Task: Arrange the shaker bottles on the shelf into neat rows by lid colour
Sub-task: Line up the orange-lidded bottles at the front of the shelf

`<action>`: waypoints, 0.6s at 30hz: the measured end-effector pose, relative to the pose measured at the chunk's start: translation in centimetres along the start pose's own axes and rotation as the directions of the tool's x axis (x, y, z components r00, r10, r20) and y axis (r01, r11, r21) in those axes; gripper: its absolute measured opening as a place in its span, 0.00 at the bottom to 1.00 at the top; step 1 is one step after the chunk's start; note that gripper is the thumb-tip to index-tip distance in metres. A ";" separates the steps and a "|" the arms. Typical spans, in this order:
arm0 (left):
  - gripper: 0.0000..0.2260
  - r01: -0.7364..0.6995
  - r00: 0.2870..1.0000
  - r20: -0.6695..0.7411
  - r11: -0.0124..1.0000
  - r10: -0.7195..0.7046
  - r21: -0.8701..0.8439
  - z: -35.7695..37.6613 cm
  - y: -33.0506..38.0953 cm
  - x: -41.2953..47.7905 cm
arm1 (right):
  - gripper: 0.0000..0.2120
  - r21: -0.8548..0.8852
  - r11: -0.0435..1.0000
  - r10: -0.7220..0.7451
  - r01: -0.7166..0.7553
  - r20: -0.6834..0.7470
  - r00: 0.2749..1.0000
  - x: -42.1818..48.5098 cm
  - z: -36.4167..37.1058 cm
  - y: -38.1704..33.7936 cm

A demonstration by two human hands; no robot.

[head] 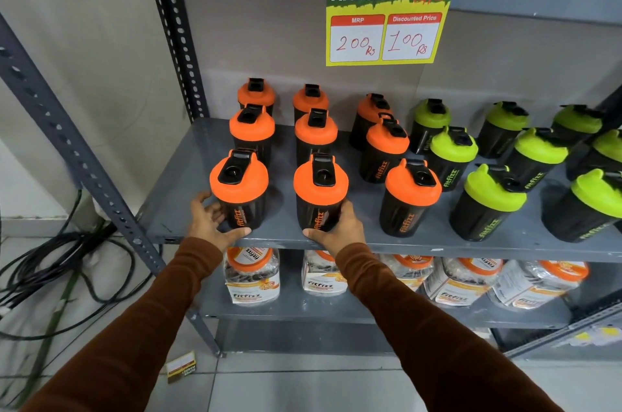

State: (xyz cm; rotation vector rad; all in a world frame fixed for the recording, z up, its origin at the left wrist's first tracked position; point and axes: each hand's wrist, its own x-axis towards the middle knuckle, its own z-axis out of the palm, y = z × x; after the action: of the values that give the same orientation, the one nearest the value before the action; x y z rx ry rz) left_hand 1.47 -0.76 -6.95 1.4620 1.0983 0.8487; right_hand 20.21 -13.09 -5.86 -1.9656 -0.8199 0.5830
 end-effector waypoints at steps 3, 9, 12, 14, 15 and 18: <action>0.42 0.006 1.000 0.002 1.000 -0.006 -0.004 -0.2 0.0 0.1 | 0.34 0.006 1.000 -0.004 0.004 -0.004 1.000 0.0 0.2 0.0; 0.42 -0.043 0.999 0.009 0.998 0.042 0.043 0.0 0.1 0.2 | 0.34 0.015 1.000 -0.008 0.008 -0.016 1.000 0.2 0.2 -0.1; 0.42 -0.032 0.999 -0.037 0.999 0.033 0.020 -0.3 -0.3 -0.1 | 0.35 -0.024 0.999 -0.026 0.027 0.016 1.000 0.5 0.4 -0.4; 0.43 -0.037 0.999 -0.030 0.999 0.038 0.024 -0.2 -0.4 -0.3 | 0.35 -0.028 0.999 -0.030 0.030 0.014 0.999 0.5 0.4 -0.3; 0.43 -0.038 0.999 -0.025 0.999 0.039 0.022 -0.1 -0.5 -0.3 | 0.36 -0.027 0.999 -0.028 0.028 0.011 1.000 0.4 0.4 -0.1; 0.43 -0.041 0.999 -0.005 0.998 0.041 0.038 0.2 -0.6 -0.5 | 0.36 -0.025 0.999 -0.035 0.034 -0.008 0.999 0.2 0.3 0.4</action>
State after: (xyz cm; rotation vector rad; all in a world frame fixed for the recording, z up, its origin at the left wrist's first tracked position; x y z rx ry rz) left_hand 1.40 -1.26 -7.51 1.5192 1.0972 0.8656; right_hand 20.26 -12.95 -6.41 -1.9717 -0.8584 0.5467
